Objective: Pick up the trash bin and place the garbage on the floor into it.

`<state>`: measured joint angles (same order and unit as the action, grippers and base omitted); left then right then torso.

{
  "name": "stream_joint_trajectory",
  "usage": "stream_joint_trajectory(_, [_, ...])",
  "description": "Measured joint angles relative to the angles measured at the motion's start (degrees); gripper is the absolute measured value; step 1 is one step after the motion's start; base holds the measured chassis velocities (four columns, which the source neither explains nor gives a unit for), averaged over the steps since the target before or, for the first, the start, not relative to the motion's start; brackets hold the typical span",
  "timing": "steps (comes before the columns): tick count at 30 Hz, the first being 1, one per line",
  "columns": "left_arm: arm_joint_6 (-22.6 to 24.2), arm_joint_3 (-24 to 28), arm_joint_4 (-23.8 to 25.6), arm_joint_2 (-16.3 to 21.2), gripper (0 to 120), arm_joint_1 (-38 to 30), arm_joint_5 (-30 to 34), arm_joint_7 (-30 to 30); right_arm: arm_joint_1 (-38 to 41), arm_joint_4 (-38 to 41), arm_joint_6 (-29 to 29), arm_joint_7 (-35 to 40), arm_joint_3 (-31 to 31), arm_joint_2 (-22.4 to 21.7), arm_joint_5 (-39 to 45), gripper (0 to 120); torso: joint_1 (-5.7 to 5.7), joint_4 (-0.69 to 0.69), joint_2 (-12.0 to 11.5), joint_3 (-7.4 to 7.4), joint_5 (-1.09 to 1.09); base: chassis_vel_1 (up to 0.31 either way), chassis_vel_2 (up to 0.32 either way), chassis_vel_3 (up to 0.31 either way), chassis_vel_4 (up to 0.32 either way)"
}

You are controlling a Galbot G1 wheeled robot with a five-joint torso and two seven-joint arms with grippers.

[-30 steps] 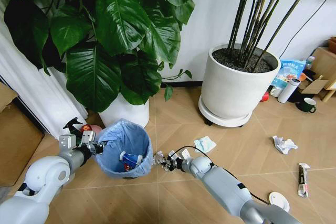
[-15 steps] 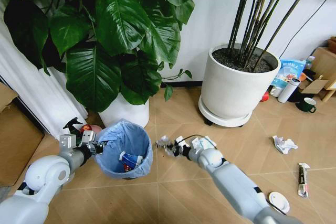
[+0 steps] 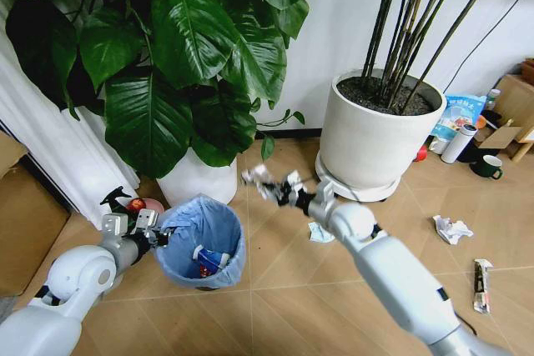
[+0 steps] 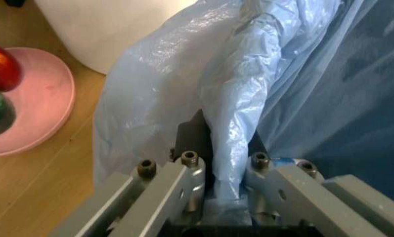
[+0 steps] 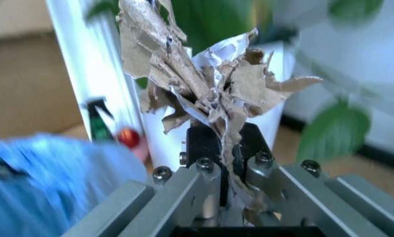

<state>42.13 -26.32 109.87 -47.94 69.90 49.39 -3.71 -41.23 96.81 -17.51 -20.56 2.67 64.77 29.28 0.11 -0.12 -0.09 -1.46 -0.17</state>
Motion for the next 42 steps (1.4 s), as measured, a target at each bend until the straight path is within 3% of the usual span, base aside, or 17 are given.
stream_joint_trajectory(4, [0.0, 3.0, -1.6, 0.0, 2, -3.3, 0.1, 0.3, 3.2, 6.9, -2.2, 1.3, -1.7, -3.4, 4.2, 0, 0.0, -0.01, 0.0, 0.0, 0.0, 0.0, 0.0, 0.0, 0.0])
stream_joint_trajectory(12, [0.0, 8.7, -3.5, -2.2, 2, -8.3, 0.1, -0.1, 4.6, 12.0, -3.6, 1.9, -6.6, -4.9, 6.6, 0, 0.0, -0.01, 0.0, 0.0, 0.0, 0.0, 0.0, 0.0, 0.0])
stream_joint_trajectory(32, [0.0, 11.0, -5.5, -4.0, 2, -10.9, 0.2, -0.2, 1.7, 11.0, -3.2, 2.3, -13.0, -5.4, 3.9, 0, 0.0, -0.01, 0.0, 0.0, -0.01, 0.0, 0.0, 0.0, 0.0])
stream_joint_trajectory(42, [0.0, 10.8, -5.0, -3.7, 2, -10.9, 0.4, -0.5, 0.5, 9.6, -1.3, 4.9, -16.0, -5.0, 0.4, 36, 0.0, -0.01, 0.0, 0.0, -0.01, 0.0, 0.0, 0.0, 0.0])
